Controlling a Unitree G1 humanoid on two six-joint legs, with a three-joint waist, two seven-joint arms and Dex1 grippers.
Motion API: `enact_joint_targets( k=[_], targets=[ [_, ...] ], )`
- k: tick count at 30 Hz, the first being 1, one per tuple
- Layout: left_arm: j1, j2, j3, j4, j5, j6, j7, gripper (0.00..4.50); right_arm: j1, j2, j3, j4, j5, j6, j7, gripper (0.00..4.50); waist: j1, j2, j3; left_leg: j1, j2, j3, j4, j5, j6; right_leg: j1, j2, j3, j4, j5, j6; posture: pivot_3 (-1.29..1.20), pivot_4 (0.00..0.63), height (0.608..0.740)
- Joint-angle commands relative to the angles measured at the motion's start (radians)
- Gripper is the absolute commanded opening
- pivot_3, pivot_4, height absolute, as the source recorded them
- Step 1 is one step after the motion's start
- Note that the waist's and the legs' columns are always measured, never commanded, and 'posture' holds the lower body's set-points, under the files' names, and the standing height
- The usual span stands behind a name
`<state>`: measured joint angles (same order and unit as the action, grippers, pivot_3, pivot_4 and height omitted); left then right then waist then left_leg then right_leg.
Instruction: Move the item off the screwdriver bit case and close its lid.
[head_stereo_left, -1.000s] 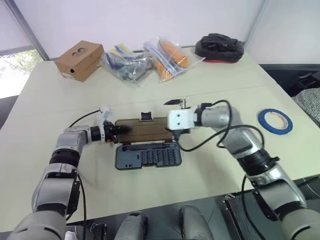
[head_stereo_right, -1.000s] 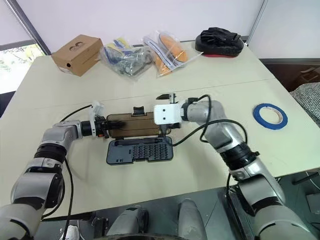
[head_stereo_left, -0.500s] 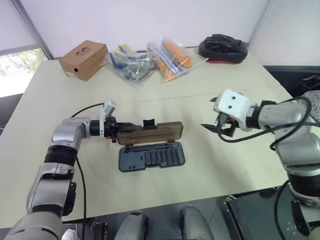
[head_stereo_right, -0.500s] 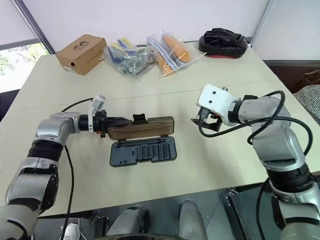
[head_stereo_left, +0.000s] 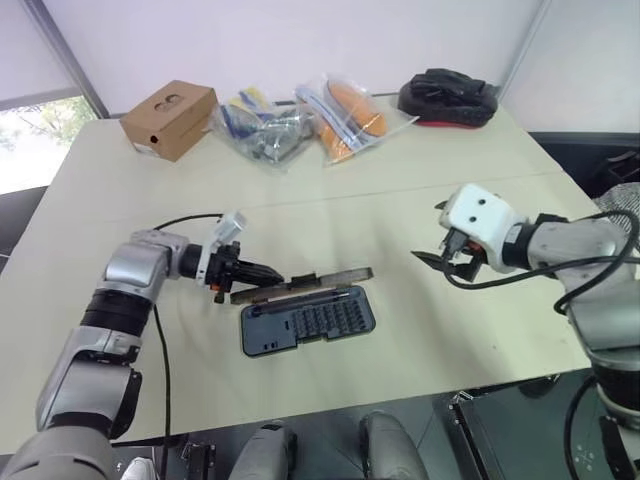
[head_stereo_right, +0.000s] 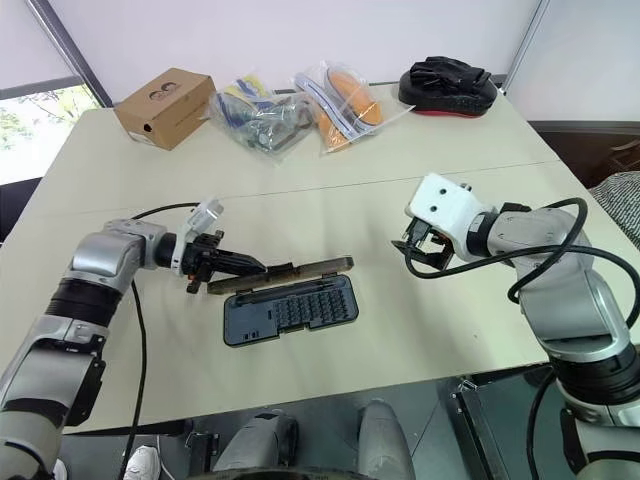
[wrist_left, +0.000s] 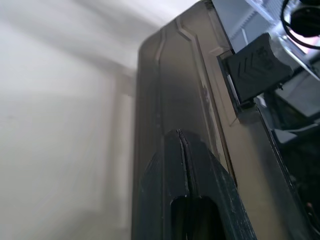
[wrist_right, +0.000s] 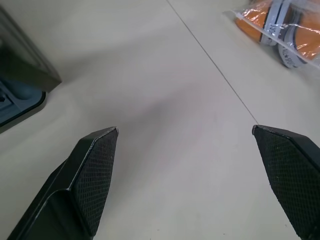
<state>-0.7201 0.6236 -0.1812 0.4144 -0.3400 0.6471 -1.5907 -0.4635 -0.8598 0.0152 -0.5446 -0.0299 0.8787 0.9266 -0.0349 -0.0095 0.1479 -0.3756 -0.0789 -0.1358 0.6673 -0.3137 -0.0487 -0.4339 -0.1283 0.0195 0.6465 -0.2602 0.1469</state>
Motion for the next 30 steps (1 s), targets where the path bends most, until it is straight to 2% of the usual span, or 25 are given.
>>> enact_joint_targets(
  k=[1,8,16,23,27,30],
  targets=[
    [-0.008,0.038,-0.023,-0.069,-0.045,0.004,-0.023,0.0,0.002,-0.033,-0.045,-0.042,0.023,0.006,-0.022,4.45,0.0,0.0,0.0,0.0,0.0,0.0,0.0,0.0,0.0,0.0,0.0,0.0,0.0,0.0,0.0,0.0,0.15,0.74],
    [0.067,0.097,-0.134,-0.147,-0.076,-0.044,-0.024,0.0,0.016,-0.033,-0.052,-0.071,0.075,0.046,-0.054,4.45,-0.001,0.0,0.0,0.001,0.001,0.0,0.0,0.0,0.0,0.0,0.0,0.0,0.0,0.0,0.0,0.0,0.15,0.74],
    [0.079,0.0,-0.154,-0.082,-0.011,-0.108,0.022,0.0,0.094,0.042,-0.099,-0.152,0.214,0.147,-0.082,4.45,0.025,0.0,0.0,0.001,0.001,0.001,0.001,-0.003,0.005,0.002,0.0,0.0,-0.002,0.0,0.0,0.0,0.15,0.74],
    [0.124,-0.025,-0.222,0.006,0.119,-0.29,0.035,0.0,0.261,0.081,-0.132,-0.216,0.371,0.17,-0.06,4.45,0.028,0.001,-0.001,0.004,0.001,0.0,0.001,-0.003,0.006,0.008,0.0,0.0,-0.005,0.0,0.0,0.0,0.15,0.74],
    [0.127,-0.02,-0.232,0.049,0.151,-0.335,0.024,0.0,0.3,0.122,-0.145,-0.226,0.477,0.184,-0.057,4.45,0.027,0.002,-0.002,0.01,0.001,0.001,0.001,-0.004,0.007,0.015,0.0,0.0,-0.006,0.0,0.0,0.0,0.15,0.74],
    [0.105,-0.026,-0.218,0.073,0.143,-0.329,0.019,0.0,0.319,0.138,-0.135,-0.233,0.526,0.191,-0.07,4.45,0.026,0.003,-0.003,0.023,0.003,0.0,-0.002,-0.006,0.011,0.029,0.002,-0.002,-0.014,0.0,0.0,0.0,0.15,0.74]
  ],
)
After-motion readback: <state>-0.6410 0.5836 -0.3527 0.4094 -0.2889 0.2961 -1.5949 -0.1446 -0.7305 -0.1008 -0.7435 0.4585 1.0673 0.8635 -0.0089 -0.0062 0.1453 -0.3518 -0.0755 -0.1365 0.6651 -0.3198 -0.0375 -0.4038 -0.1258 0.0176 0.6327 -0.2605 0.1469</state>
